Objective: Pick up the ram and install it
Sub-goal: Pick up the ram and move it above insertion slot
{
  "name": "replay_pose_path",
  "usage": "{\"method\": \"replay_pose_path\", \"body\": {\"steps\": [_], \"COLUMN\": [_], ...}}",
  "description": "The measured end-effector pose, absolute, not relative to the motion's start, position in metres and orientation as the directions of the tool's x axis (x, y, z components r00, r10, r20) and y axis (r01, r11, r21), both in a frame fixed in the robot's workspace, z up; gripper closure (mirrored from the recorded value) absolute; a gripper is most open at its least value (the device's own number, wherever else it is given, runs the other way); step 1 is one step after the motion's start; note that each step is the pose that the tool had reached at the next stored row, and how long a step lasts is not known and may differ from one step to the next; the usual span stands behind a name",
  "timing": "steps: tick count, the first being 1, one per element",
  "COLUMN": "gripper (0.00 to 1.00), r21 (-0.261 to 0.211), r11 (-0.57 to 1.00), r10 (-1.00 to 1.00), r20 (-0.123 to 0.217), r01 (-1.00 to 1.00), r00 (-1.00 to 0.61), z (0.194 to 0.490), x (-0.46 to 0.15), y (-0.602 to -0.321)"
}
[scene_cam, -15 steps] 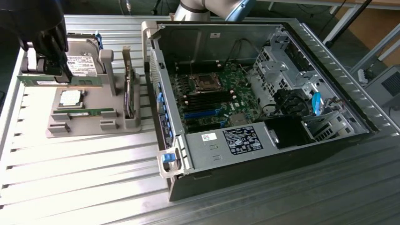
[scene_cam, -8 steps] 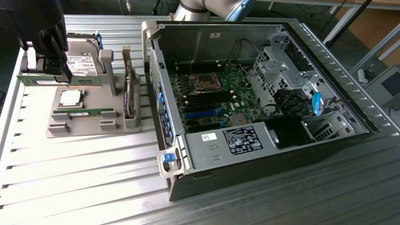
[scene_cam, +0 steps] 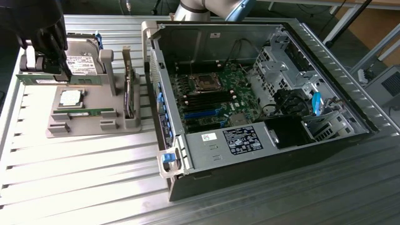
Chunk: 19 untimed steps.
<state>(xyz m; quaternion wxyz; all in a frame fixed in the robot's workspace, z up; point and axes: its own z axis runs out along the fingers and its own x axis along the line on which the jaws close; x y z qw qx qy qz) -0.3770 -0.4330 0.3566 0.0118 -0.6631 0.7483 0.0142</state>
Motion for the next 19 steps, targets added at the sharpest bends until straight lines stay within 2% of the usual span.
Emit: {"method": "replay_pose_path", "body": {"steps": [13, 19], "gripper": [0.89, 0.89], "r21": [0.004, -0.004], "r11": [0.120, 0.122], "r10": [-0.992, -0.992], "r20": [-0.023, 0.041], "r01": [-0.993, -0.993], "r00": [-0.120, -0.122], "z": [0.366, 0.367], "x": [-0.377, -0.377], "y": [-0.433, -0.433]}}
